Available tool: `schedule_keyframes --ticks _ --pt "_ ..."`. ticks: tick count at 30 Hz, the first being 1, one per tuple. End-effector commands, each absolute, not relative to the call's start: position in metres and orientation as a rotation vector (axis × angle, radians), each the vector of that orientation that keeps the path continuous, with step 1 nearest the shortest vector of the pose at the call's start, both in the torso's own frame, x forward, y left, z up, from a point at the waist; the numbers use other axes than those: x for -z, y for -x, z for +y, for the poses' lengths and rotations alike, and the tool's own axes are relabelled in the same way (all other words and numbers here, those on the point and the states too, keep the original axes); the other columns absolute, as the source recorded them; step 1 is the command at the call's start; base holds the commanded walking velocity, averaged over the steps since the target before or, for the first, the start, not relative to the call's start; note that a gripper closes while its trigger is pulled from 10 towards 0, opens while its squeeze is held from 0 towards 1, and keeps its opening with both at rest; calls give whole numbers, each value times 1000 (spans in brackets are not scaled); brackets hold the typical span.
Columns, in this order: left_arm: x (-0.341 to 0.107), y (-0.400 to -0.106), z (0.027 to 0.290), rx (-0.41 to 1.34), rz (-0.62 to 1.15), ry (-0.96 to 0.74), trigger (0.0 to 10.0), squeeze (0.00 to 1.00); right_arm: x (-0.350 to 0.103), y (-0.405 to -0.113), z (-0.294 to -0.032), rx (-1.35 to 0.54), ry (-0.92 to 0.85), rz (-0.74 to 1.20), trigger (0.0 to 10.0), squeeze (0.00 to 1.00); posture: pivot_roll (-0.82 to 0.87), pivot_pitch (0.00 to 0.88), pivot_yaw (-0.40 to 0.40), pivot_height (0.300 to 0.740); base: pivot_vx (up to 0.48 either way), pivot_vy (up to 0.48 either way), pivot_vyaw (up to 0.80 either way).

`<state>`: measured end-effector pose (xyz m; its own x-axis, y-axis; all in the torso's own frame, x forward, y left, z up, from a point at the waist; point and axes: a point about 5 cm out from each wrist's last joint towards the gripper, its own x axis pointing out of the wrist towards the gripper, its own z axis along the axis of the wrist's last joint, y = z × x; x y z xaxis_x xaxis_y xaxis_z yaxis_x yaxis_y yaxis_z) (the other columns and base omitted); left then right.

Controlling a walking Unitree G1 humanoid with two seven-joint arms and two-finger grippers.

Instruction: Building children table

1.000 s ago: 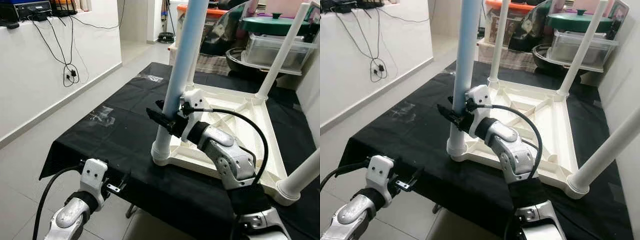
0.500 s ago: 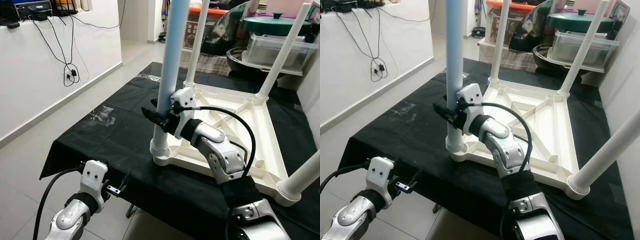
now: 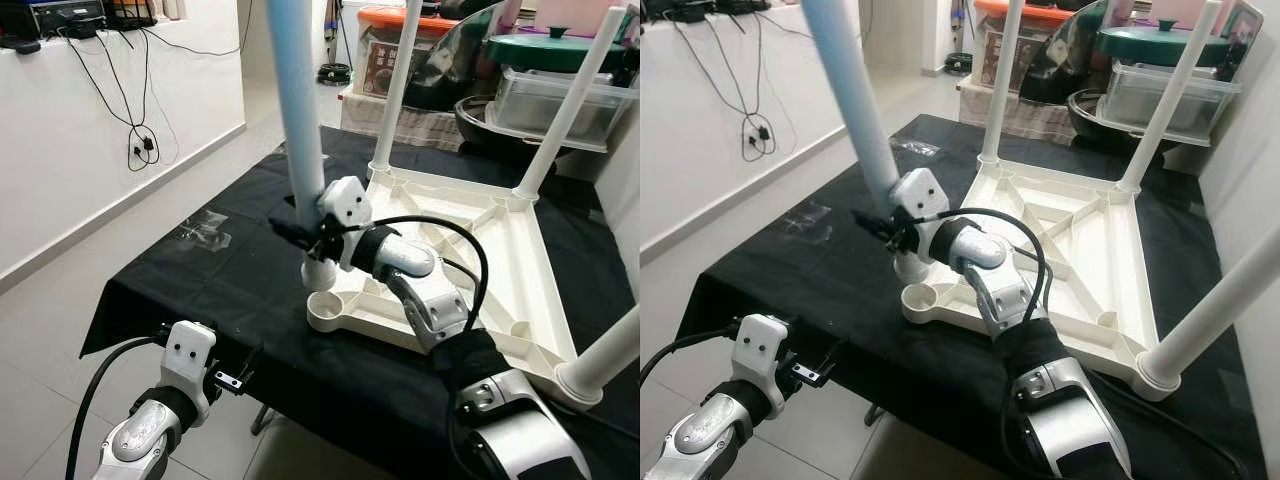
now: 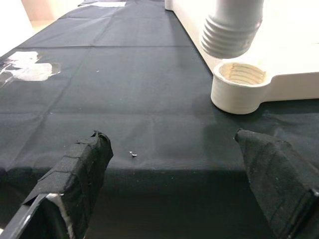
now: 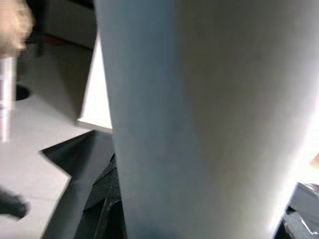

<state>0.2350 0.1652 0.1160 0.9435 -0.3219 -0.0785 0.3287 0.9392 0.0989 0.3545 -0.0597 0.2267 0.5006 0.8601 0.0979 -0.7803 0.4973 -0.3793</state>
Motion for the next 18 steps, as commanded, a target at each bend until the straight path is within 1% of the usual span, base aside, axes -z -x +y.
schedule_keyframes --ticks 1,5,8,18 --pt "-114 -233 165 327 75 -105 10000 0 -228 -353 -60 -1030 322 -310 0 0 110 0 -103 740 0 0 0" --pt "-114 -232 166 324 77 -106 10000 0 -215 -347 -65 -1143 400 -270 0 0 109 0 -102 740 0 0 0" --pt "-114 -233 166 324 76 -106 10000 0 -210 -347 -69 -1174 446 -253 0 0 109 0 -102 740 0 0 0" --pt "-115 -232 166 321 76 -107 10000 0 -206 -358 -74 -1154 546 -248 0 0 116 0 -105 740 0 0 0"
